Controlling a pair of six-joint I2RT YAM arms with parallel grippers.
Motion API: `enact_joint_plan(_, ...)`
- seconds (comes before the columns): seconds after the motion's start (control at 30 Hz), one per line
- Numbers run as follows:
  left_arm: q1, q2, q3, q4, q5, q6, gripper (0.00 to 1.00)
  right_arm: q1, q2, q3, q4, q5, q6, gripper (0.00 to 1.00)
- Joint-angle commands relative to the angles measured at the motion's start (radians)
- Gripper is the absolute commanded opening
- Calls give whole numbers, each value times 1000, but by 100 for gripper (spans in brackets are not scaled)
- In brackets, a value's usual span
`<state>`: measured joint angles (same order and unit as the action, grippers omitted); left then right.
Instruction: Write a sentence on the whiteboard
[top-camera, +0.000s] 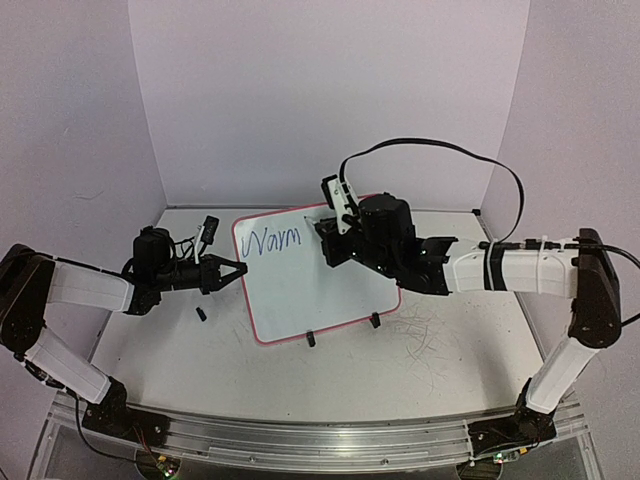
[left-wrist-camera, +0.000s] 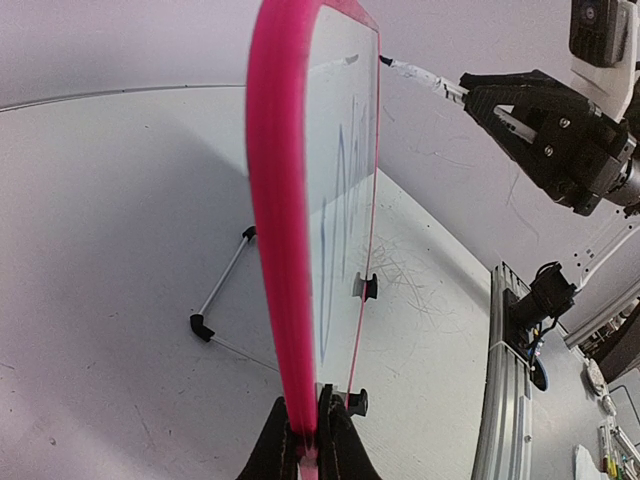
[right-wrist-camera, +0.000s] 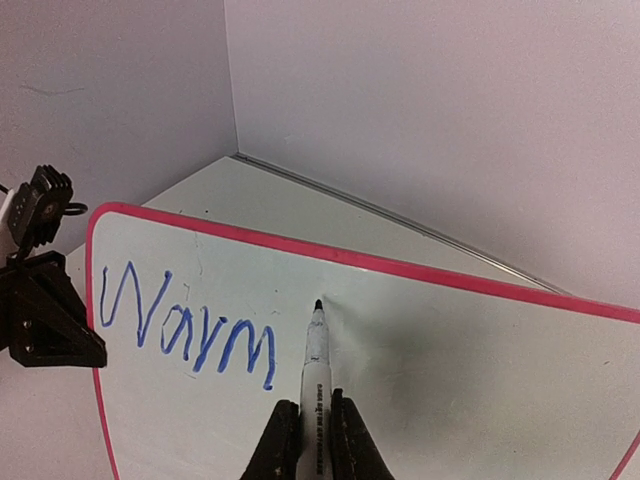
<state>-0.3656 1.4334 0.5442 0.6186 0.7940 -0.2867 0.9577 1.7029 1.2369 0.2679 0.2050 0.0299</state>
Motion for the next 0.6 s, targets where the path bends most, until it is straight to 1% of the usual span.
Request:
enact_joint_plan(0.0,4,-8,38,1,-35,57,0,-5,25,35,19,13,-6,0)
enact_joint_plan(0.57,3,-5,45,-2,-33,55,0,-1,3,-30,-17,4,26,0)
